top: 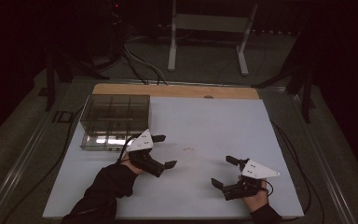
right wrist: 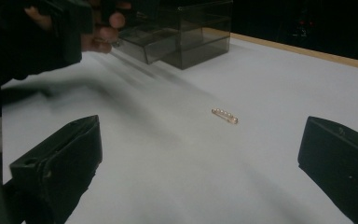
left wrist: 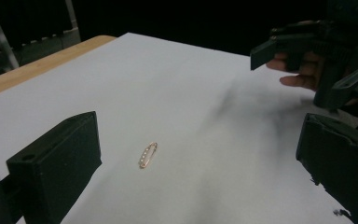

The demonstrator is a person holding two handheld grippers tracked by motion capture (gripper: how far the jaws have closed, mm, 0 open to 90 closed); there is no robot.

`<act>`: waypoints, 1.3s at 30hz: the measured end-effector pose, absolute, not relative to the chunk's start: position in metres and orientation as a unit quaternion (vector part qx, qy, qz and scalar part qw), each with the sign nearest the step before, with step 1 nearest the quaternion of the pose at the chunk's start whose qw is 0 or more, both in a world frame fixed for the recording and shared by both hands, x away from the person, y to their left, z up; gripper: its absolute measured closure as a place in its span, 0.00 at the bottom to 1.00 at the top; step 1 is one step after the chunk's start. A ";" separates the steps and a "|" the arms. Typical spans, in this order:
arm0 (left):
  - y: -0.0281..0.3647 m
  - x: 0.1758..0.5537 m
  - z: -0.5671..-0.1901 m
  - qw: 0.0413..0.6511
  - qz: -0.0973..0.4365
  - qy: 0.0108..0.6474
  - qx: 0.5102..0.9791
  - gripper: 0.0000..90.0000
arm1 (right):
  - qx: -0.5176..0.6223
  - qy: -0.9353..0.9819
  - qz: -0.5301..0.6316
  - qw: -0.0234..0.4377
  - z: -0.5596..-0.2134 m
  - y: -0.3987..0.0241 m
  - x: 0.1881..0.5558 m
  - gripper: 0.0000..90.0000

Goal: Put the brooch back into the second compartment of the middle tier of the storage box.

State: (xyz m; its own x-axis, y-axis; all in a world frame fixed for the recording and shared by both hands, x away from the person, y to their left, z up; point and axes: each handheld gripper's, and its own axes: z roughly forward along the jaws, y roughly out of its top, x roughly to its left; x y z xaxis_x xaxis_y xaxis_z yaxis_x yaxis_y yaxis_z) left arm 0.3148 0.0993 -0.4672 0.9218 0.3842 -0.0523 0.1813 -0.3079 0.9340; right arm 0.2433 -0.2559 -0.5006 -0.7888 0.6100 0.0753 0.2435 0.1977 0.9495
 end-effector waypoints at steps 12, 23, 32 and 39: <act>0.089 0.323 -0.474 0.557 0.072 0.184 0.807 0.01 | 0.281 0.757 0.568 0.162 -0.500 -0.256 0.243 0.00; 0.079 0.332 -0.477 0.559 0.071 0.187 0.804 0.00 | 0.281 0.756 0.569 0.161 -0.500 -0.257 0.243 0.00; 0.069 0.336 -0.482 0.555 0.065 0.186 0.808 0.01 | 0.280 0.757 0.568 0.161 -0.500 -0.257 0.243 0.00; 0.064 0.339 -0.488 0.535 0.056 0.195 0.820 0.03 | 0.281 0.756 0.569 0.160 -0.500 -0.257 0.243 0.00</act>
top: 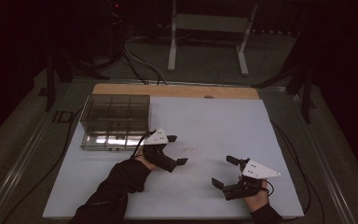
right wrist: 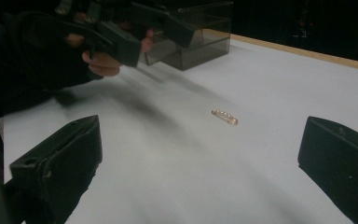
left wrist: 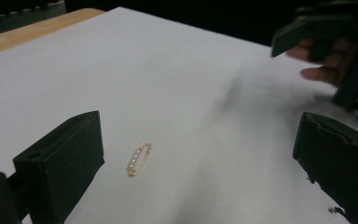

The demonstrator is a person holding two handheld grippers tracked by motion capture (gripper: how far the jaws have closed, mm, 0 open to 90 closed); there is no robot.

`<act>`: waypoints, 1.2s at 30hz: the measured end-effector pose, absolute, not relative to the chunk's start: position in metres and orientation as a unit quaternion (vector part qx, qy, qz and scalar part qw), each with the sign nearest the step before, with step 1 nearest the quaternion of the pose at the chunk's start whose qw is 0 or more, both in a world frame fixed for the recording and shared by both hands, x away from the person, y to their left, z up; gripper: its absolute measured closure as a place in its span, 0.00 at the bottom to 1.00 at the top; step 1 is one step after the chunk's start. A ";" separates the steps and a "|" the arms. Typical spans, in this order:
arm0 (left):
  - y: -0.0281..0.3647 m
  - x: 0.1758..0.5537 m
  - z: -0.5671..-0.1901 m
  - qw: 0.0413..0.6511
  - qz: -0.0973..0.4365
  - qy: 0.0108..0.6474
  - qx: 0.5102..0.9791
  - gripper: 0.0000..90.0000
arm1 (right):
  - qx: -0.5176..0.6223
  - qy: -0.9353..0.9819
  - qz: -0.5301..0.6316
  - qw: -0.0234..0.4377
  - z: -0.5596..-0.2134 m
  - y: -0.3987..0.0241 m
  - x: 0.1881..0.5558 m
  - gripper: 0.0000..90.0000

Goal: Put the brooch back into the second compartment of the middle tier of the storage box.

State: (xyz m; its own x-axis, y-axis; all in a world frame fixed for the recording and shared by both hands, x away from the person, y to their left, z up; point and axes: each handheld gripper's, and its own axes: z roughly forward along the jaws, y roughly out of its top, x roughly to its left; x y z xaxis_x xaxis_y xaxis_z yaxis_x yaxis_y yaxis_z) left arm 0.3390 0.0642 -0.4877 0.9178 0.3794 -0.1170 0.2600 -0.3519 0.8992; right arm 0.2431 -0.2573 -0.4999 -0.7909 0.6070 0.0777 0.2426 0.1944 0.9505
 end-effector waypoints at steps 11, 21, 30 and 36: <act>0.050 0.343 -0.502 0.475 0.061 0.209 0.853 0.08 | 0.279 0.757 0.569 0.159 -0.500 -0.257 0.243 0.00; 0.039 0.352 -0.508 0.454 0.076 0.227 0.858 0.18 | 0.278 0.757 0.569 0.160 -0.500 -0.257 0.242 0.00; 0.031 0.362 -0.514 0.432 0.084 0.236 0.866 0.39 | 0.278 0.756 0.571 0.160 -0.499 -0.258 0.242 0.00; 0.028 0.370 -0.515 0.429 0.086 0.245 0.865 0.47 | 0.278 0.757 0.570 0.158 -0.500 -0.257 0.243 0.00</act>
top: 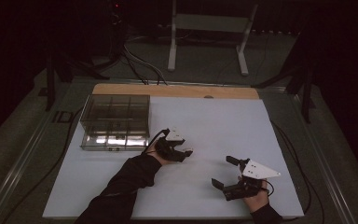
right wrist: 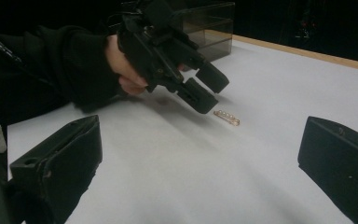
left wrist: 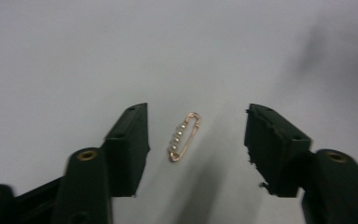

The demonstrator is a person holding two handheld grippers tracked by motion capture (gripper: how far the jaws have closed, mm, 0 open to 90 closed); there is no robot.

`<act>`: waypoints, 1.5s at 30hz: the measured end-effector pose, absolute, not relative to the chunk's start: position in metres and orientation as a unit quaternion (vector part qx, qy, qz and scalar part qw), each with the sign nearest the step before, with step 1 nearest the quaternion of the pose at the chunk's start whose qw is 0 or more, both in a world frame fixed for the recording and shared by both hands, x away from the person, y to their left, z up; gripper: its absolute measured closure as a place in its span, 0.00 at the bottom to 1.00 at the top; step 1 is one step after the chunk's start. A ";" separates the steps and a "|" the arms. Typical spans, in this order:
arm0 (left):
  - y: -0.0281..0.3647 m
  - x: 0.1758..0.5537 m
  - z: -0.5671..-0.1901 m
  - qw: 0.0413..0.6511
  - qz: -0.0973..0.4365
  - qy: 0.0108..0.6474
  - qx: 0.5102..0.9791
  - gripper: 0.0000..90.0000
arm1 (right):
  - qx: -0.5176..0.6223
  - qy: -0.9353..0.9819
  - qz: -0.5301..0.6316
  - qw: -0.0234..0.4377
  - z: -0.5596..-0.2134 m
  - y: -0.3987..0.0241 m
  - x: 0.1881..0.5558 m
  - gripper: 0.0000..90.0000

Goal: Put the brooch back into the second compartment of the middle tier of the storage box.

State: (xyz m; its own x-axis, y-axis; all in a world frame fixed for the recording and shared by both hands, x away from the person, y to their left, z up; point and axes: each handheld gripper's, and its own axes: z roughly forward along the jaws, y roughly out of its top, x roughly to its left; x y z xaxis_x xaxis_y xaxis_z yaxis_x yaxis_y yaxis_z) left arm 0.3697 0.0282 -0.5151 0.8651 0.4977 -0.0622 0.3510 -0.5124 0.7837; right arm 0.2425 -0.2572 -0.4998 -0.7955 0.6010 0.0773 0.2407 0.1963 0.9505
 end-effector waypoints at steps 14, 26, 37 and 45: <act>0.017 0.382 -0.523 0.397 0.063 0.252 0.880 0.69 | 0.277 0.758 0.569 0.156 -0.500 -0.257 0.243 0.00; 0.017 0.390 -0.528 0.402 0.049 0.256 0.878 0.82 | 0.277 0.759 0.569 0.155 -0.500 -0.257 0.243 0.00; 0.013 0.387 -0.528 0.394 0.048 0.253 0.883 0.95 | 0.277 0.761 0.566 0.156 -0.501 -0.256 0.243 0.00; 0.011 0.384 -0.527 0.390 0.058 0.247 0.885 0.96 | 0.275 0.761 0.566 0.157 -0.500 -0.256 0.243 0.00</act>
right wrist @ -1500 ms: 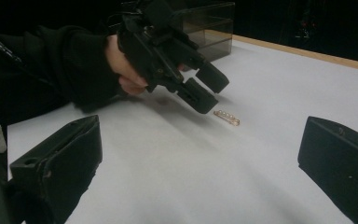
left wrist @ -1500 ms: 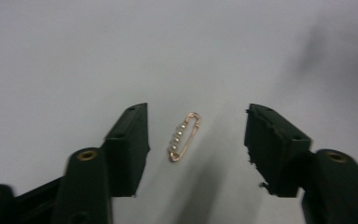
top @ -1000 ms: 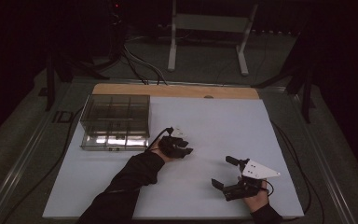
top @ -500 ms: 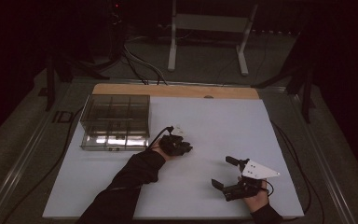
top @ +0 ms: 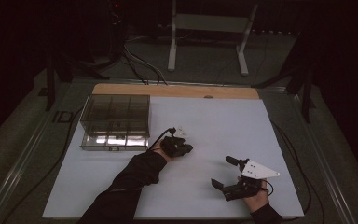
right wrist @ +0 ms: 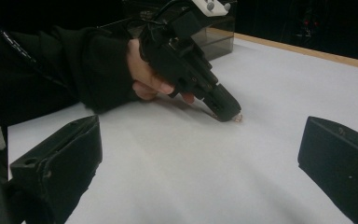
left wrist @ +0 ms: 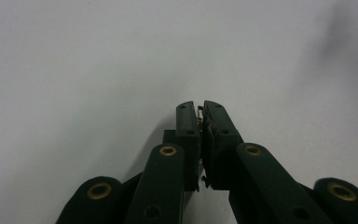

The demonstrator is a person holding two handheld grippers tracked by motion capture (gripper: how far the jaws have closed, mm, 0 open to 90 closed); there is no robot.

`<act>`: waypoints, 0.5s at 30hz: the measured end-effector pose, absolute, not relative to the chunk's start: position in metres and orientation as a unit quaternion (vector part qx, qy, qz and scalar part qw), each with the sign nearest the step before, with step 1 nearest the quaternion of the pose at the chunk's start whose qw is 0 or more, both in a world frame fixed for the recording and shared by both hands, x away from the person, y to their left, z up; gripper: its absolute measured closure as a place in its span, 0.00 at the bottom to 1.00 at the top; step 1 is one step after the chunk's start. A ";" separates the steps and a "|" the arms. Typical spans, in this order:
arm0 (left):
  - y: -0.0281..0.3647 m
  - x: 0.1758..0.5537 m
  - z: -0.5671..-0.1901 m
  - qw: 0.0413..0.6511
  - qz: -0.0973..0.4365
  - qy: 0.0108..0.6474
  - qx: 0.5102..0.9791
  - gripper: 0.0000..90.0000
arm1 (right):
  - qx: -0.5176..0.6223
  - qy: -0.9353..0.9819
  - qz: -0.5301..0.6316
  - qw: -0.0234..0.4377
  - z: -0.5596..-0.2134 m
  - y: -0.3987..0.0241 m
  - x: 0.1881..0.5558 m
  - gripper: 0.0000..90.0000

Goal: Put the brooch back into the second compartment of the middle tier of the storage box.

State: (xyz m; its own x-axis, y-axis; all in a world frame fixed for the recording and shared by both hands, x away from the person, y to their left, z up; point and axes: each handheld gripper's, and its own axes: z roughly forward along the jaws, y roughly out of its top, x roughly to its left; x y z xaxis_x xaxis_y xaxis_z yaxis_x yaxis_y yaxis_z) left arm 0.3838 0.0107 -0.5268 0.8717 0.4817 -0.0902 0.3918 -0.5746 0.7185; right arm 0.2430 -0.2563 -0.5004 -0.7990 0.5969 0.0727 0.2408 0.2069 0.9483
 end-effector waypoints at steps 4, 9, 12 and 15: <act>0.012 0.384 -0.524 0.396 0.055 0.249 0.882 0.96 | 0.277 0.759 0.568 0.156 -0.500 -0.257 0.243 0.00; 0.012 0.379 -0.517 0.400 0.060 0.241 0.882 0.96 | 0.277 0.759 0.569 0.155 -0.500 -0.257 0.243 0.00; 0.012 0.377 -0.514 0.396 0.060 0.235 0.886 0.96 | 0.276 0.759 0.568 0.157 -0.500 -0.257 0.243 0.00; 0.014 0.376 -0.512 0.397 0.051 0.235 0.886 0.96 | 0.277 0.759 0.569 0.157 -0.500 -0.257 0.243 0.00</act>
State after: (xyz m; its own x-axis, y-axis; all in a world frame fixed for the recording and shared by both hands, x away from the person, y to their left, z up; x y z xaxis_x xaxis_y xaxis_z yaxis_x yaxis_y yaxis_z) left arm 0.3757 0.0136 -0.5123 0.8838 0.4579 -0.0957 0.3763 -0.5743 0.7271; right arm 0.2429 -0.2574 -0.4998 -0.7976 0.5983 0.0764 0.2412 0.2003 0.9496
